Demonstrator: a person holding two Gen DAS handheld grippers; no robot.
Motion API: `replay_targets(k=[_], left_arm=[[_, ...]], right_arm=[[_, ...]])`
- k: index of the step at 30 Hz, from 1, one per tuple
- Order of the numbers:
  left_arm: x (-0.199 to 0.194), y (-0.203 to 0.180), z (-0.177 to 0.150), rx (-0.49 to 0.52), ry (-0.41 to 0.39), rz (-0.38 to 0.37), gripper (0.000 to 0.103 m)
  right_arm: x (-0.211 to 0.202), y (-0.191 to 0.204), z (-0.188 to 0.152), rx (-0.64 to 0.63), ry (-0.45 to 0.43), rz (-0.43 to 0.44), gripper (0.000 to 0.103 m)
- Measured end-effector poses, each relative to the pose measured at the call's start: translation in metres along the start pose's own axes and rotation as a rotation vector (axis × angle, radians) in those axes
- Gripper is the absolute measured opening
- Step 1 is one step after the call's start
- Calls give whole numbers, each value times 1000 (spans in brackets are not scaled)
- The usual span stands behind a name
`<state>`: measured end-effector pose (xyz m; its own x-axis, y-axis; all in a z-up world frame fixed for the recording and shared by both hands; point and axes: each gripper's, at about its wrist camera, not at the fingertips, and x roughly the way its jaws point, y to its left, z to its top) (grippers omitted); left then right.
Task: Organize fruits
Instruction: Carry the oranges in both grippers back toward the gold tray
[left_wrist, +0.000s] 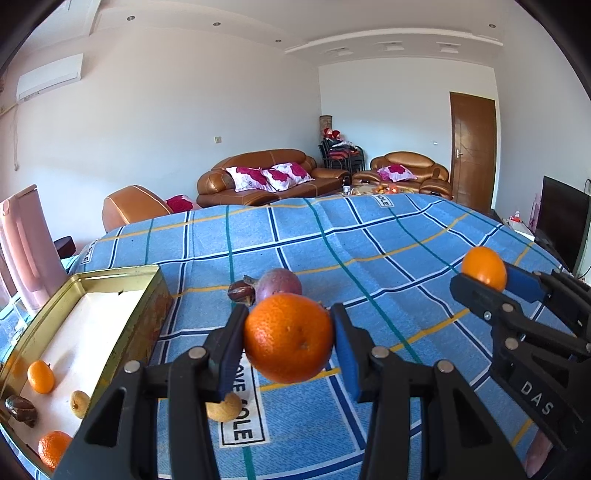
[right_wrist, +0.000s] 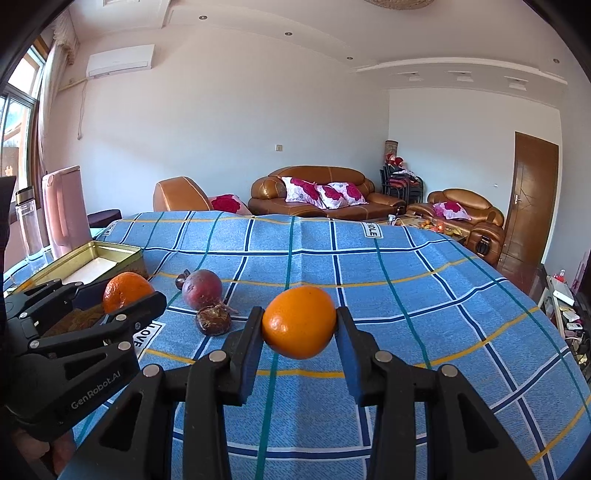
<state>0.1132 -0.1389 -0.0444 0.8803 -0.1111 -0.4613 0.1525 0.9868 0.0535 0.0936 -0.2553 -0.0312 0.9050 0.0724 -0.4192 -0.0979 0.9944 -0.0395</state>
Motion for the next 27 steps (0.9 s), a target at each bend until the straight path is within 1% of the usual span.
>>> replay_targets(k=[10, 17, 24, 27], left_arm=[[-11, 26, -4, -35, 5, 5, 47], [-24, 49, -3, -62, -5, 24, 47], [-34, 76, -6, -91, -2, 58, 47], [-40, 88, -7, -97, -10, 85, 47]], right_arm=[[-1, 25, 4, -20, 1, 41, 41], [-6, 46, 9, -41, -7, 74, 41], [-7, 72, 15, -61, -15, 121, 41], [-6, 82, 18, -60, -17, 147, 41]])
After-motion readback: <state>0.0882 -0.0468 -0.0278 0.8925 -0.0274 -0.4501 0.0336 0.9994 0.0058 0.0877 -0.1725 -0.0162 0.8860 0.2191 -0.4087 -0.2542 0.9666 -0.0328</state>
